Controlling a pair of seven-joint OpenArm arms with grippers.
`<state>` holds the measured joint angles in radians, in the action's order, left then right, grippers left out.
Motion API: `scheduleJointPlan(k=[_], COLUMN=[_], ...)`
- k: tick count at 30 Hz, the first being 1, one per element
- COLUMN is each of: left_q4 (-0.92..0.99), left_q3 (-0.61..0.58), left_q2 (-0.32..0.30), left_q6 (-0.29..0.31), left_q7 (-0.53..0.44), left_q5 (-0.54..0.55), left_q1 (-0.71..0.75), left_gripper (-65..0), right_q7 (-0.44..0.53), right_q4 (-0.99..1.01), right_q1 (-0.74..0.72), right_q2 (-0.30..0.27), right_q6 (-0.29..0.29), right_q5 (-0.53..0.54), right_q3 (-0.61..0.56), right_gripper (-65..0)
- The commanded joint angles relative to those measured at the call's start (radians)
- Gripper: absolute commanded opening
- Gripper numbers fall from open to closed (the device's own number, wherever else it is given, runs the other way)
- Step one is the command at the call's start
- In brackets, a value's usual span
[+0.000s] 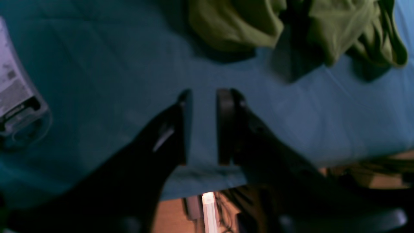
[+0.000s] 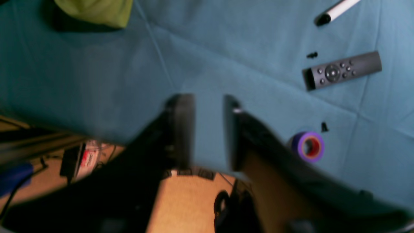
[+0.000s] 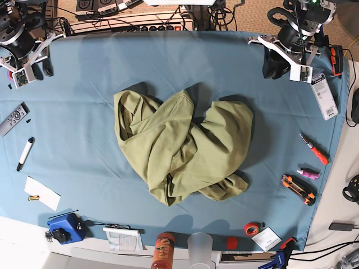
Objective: Layout the t-shirt on the table in an organized manner, then fold the t-shirt properly
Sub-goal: 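Move both grippers down toward the crumpled olive-green t-shirt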
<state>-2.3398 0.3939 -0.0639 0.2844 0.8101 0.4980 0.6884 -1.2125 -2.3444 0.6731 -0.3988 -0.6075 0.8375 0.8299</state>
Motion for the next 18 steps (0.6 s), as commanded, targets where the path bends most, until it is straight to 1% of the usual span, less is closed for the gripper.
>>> scheduleJointPlan(k=[1, 3, 5, 6, 9, 12, 14, 16, 18], left_q4=[-0.016, -0.016, -0.016, -0.016, -0.016, -0.016, -0.016, -0.016, -0.014], left_q3=[0.002, 0.002, 0.001, 0.001, 0.001, 0.001, 0.001, 0.001, 0.001], left_q2=[-0.003, -0.003, -0.003, -0.003, -0.003, -0.003, -0.003, -0.003, -0.003], left_q6=[0.032, 0.086, 0.117, 0.13, 0.15, 0.155, 0.155, 0.155, 0.155], left_q7=[-0.026, -0.028, -0.057, -0.077, -0.086, -0.086, -0.086, -0.086, -0.086], left_q5=[0.011, 0.011, 0.011, 0.011, 0.001, -0.034, -0.033, -0.033, -0.033], left_q1=[0.001, -0.006, -0.01, -0.01, -0.018, -0.045, -0.066, -0.083, -0.098], left_gripper=[-45.9, -40.1, -35.6, -34.7, -34.5, -34.5, -34.5, -34.5, -34.5], right_q7=[0.038, 0.084, 0.108, 0.106, 0.102, 0.106, 0.111, 0.138, 0.168], right_q4=[-0.012, -0.012, -0.012, -0.012, 0.067, 0.183, 0.261, 0.329, 0.386], right_q1=[0.002, -0.007, -0.037, -0.061, -0.133, -0.194, -0.238, -0.282, -0.323], right_q2=[-0.014, -0.014, -0.014, -0.014, -0.014, -0.014, -0.014, -0.014, -0.011], right_q6=[-0.002, -0.001, 0.002, 0.002, 0.002, -0.003, -0.013, -0.014, -0.014], right_q5=[0.006, 0.007, 0.007, 0.007, 0.007, 0.006, -0.02, -0.064, -0.079], right_q3=[0.009, 0.008, -0.003, -0.016, -0.087, -0.201, -0.278, -0.349, -0.412], right_gripper=[-40.3, -40.3, -40.3, -40.3, -40.4, -40.4, -40.4, -40.4, -40.4])
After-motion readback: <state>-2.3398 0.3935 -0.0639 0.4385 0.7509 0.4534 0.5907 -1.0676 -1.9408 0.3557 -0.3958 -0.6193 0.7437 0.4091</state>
